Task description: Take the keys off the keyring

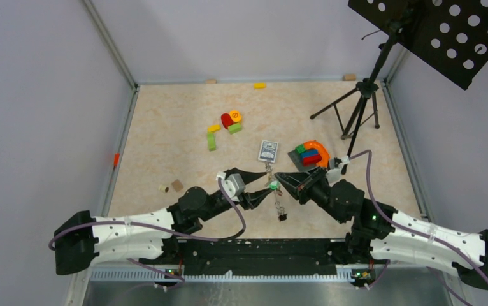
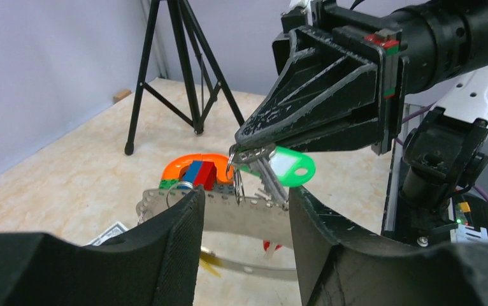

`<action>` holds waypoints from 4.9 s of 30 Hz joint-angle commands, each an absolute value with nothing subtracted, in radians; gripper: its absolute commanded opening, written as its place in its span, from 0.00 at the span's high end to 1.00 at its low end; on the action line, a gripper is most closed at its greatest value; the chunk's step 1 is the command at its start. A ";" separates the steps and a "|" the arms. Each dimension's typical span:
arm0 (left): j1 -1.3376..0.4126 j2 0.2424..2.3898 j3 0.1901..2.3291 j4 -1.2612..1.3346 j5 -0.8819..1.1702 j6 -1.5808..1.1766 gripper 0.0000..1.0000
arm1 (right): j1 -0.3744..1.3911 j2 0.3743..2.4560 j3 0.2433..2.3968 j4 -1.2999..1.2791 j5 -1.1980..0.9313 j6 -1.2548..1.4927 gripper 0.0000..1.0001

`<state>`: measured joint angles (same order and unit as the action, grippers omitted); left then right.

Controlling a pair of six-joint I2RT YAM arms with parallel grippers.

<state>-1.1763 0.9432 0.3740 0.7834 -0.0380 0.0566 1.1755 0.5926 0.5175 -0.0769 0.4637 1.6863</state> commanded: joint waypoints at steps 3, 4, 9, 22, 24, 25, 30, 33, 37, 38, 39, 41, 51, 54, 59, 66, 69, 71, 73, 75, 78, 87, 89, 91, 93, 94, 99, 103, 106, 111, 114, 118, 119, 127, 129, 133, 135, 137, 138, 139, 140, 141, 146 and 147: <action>-1.183 0.961 0.423 0.846 -0.006 0.070 0.47 | 1.180 0.602 0.531 0.047 0.443 1.700 1.00; -1.183 0.963 0.422 0.852 -0.005 0.070 0.48 | 1.179 0.605 0.531 0.050 0.439 1.700 1.00; -1.183 0.976 0.425 0.856 -0.011 0.070 0.53 | 1.179 0.606 0.529 0.060 0.418 1.697 1.00; -1.183 0.959 0.414 0.841 -0.032 0.073 0.67 | 1.180 0.600 0.526 0.071 0.390 1.691 1.00; -1.183 0.960 0.410 0.841 -0.030 0.069 0.70 | 1.180 0.600 0.526 0.072 0.386 1.690 1.00; -1.183 0.960 0.407 0.841 -0.029 0.068 0.71 | 1.181 0.598 0.525 0.073 0.383 1.689 1.00; -1.183 0.956 0.403 0.842 -0.022 0.064 0.84 | 1.179 0.598 0.524 0.076 0.370 1.681 1.00; -1.183 0.951 0.405 0.833 -0.019 0.066 0.91 | 1.179 0.596 0.522 0.075 0.367 1.680 1.00; -1.183 0.942 0.403 0.820 -0.020 0.064 1.00 | 1.178 0.585 0.519 0.074 0.368 1.679 1.00; -1.183 0.939 0.402 0.816 -0.020 0.063 1.00 | 1.179 0.582 0.518 0.074 0.368 1.678 1.00; -1.183 0.936 0.400 0.813 -0.021 0.061 1.00 | 1.178 0.580 0.520 0.074 0.369 1.676 1.00; -1.183 0.929 0.395 0.810 -0.024 0.059 1.00 | 1.179 0.574 0.520 0.071 0.369 1.672 1.00; -1.183 0.894 0.384 0.773 -0.009 0.061 1.00 | 1.181 0.546 0.517 0.044 0.382 1.671 1.00; -1.182 0.876 0.383 0.746 0.034 0.075 1.00 | 1.178 0.533 0.509 0.034 0.391 1.678 1.00; -1.183 0.839 0.387 0.688 0.080 0.122 1.00 | 1.179 0.516 0.484 0.026 0.395 1.686 1.00; -1.182 0.782 0.405 0.586 0.091 0.159 1.00 | 1.179 0.474 0.473 -0.029 0.388 1.660 1.00; -1.182 0.768 0.418 0.538 0.114 0.179 1.00 | 1.179 0.446 0.457 -0.048 0.379 1.650 1.00; -1.181 0.763 0.437 0.489 0.138 0.198 1.00 | 1.178 0.430 0.443 -0.055 0.365 1.637 1.00; -1.182 0.754 0.454 0.443 0.161 0.217 1.00 | 1.179 0.417 0.436 -0.061 0.345 1.611 1.00; -1.181 0.748 0.470 0.403 0.186 0.233 1.00 | 1.180 0.414 0.434 -0.067 0.321 1.581 1.00; -1.181 0.745 0.491 0.350 0.211 0.246 1.00 | 1.180 0.427 0.438 -0.063 0.278 1.516 1.00; -1.181 0.756 0.492 0.338 0.233 0.237 1.00 | 1.179 0.519 0.473 -0.009 0.150 1.332 1.00; -1.181 0.756 0.487 0.340 0.237 0.233 1.00 | 1.180 0.525 0.481 -0.010 0.143 1.295 1.00; -1.181 0.752 0.486 0.341 0.240 0.232 1.00 | 1.179 0.523 0.483 -0.021 0.141 1.273 1.00; -1.180 0.747 0.483 0.341 0.238 0.231 1.00 | 1.178 0.519 0.484 -0.031 0.139 1.251 1.00; -1.181 0.745 0.481 0.340 0.238 0.230 1.00 | 1.179 0.516 0.485 -0.038 0.137 1.242 1.00; -1.181 0.740 0.477 0.334 0.243 0.232 1.00 | 1.179 0.502 0.486 -0.070 0.133 1.213 1.00; -1.181 0.740 0.476 0.332 0.251 0.231 1.00 | 1.178 0.494 0.488 -0.094 0.138 1.204 0.87; -1.181 0.739 0.476 0.327 0.255 0.232 1.00 | 1.179 0.490 0.496 -0.112 0.145 1.186 0.77; -1.181 0.736 0.475 0.321 0.259 0.229 1.00 | 1.179 0.477 0.523 -0.166 0.171 1.136 0.64; -1.181 0.733 0.474 0.319 0.259 0.229 1.00 | 1.180 0.469 0.548 -0.216 0.200 1.093 0.60; -1.181 0.733 0.474 0.316 0.262 0.231 1.00 | 1.178 0.469 0.578 -0.271 0.227 1.028 0.59; -1.181 0.732 0.473 0.315 0.264 0.232 1.00 | 1.179 0.471 0.583 -0.278 0.231 1.013 0.59; -1.181 0.732 0.474 0.304 0.281 0.232 1.00 | 1.178 0.473 0.599 -0.253 0.225 0.780 0.58; -1.181 0.731 0.474 0.302 0.294 0.231 1.00 | 1.179 0.473 0.587 -0.214 0.202 0.691 0.58; -1.181 0.729 0.477 0.294 0.321 0.229 1.00 | 1.179 0.457 0.535 -0.059 0.085 0.476 0.61; -1.181 0.729 0.479 0.291 0.339 0.226 1.00 | 1.180 0.443 0.491 0.049 0.012 0.379 0.65; -1.181 0.731 0.480 0.290 0.358 0.224 1.00 | 1.179 0.430 0.440 0.160 -0.100 0.283 0.73; -1.181 0.732 0.480 0.289 0.368 0.223 1.00 | 1.180 0.427 0.420 0.208 -0.150 0.238 0.75; -1.181 0.731 0.481 0.288 0.377 0.221 1.00 | 1.179 0.428 0.407 0.240 -0.185 0.203 0.77; -1.181 0.731 0.483 0.287 0.385 0.220 1.00 | 1.181 0.430 0.397 0.259 -0.214 0.170 0.78; -1.181 0.730 0.484 0.285 0.393 0.219 1.00 | 1.179 0.435 0.394 0.269 -0.241 0.140 0.79; -1.181 0.728 0.495 0.264 0.421 0.218 1.00 | 1.180 0.472 0.409 0.245 -0.387 0.032 0.79; -1.181 0.728 0.497 0.261 0.422 0.217 1.00 | 1.180 0.480 0.413 0.238 -0.406 0.018 0.79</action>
<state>-1.1797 0.7494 0.4580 0.2157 0.3805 0.2302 1.1763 0.4568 0.3866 0.1665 -0.2432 0.1619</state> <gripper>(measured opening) 0.003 0.213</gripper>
